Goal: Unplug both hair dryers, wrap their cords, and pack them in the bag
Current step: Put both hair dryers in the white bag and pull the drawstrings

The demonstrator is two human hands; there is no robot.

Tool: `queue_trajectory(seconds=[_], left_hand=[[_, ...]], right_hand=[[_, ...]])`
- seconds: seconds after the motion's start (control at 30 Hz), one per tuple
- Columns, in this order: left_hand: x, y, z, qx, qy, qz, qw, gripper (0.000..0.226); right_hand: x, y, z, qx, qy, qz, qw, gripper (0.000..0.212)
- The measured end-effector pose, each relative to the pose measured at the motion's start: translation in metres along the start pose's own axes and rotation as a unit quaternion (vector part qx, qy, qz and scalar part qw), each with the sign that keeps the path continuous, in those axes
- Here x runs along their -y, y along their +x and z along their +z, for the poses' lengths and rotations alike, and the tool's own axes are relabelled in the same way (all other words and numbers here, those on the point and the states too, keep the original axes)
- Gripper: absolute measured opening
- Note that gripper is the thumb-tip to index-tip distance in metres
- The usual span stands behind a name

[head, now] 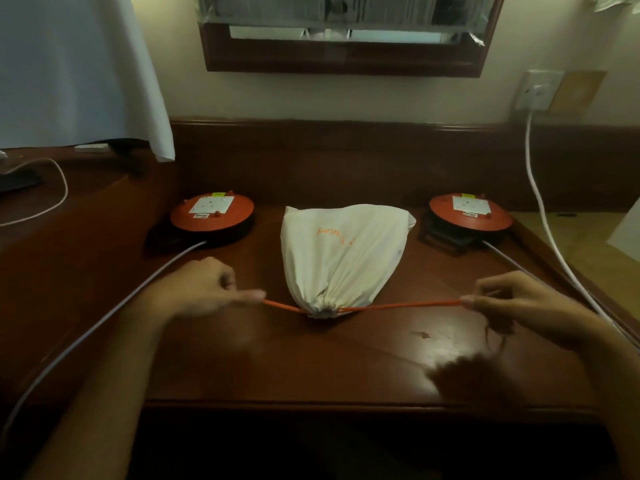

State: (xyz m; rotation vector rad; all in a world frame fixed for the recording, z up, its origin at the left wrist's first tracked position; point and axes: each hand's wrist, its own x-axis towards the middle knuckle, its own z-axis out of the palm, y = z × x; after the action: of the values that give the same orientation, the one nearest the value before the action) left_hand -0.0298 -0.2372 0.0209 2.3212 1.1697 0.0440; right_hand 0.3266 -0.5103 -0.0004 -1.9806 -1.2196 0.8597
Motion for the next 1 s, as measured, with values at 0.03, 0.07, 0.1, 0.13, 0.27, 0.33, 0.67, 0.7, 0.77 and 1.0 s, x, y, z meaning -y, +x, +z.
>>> queue_trajectory(seconds=[0.03,0.07,0.1,0.13,0.27,0.33,0.67,0.7,0.77,1.0], left_hand=[[0.004,-0.001,-0.019,0.037,0.013,-0.016,0.999,0.045],[0.008,-0.002,-0.037,0.052,0.014,-0.022,0.998,0.041],[0.011,0.0,-0.053,0.049,0.012,-0.019,0.999,0.037],[0.01,0.003,-0.068,0.037,0.016,-0.014,0.999,0.033],[-0.019,0.038,-0.108,-0.067,0.107,0.012,0.992,0.026],[-0.048,0.066,-0.112,-0.135,0.274,0.031,0.952,0.032],[-0.118,0.198,-0.027,-0.165,0.394,0.248,0.87,0.031],[-0.114,0.203,-0.018,-0.174,0.396,0.255,0.865,0.033],[-0.101,0.207,-0.003,-0.209,0.344,0.274,0.874,0.04],[-0.073,0.195,0.051,-0.207,0.014,0.141,0.968,0.043]], right_hand=[[0.004,-0.002,-0.015,-0.013,-0.01,0.002,1.0,0.036],[0.007,-0.003,-0.03,-0.025,-0.025,0.003,0.999,0.034],[0.012,-0.001,-0.044,-0.04,-0.043,0.007,0.998,0.031],[0.017,0.003,-0.057,-0.059,-0.065,0.011,0.996,0.028],[0.05,0.049,-0.084,-0.165,-0.159,-0.022,0.973,0.015],[0.072,0.087,-0.08,-0.205,-0.223,-0.051,0.952,0.013],[0.111,0.223,0.012,-0.216,-0.568,-0.152,0.779,0.023],[0.106,0.227,0.019,-0.216,-0.58,-0.162,0.768,0.032],[0.097,0.233,0.026,-0.241,-0.555,-0.159,0.78,0.051],[0.071,0.2,0.092,-0.203,-0.256,-0.057,0.943,0.065]])
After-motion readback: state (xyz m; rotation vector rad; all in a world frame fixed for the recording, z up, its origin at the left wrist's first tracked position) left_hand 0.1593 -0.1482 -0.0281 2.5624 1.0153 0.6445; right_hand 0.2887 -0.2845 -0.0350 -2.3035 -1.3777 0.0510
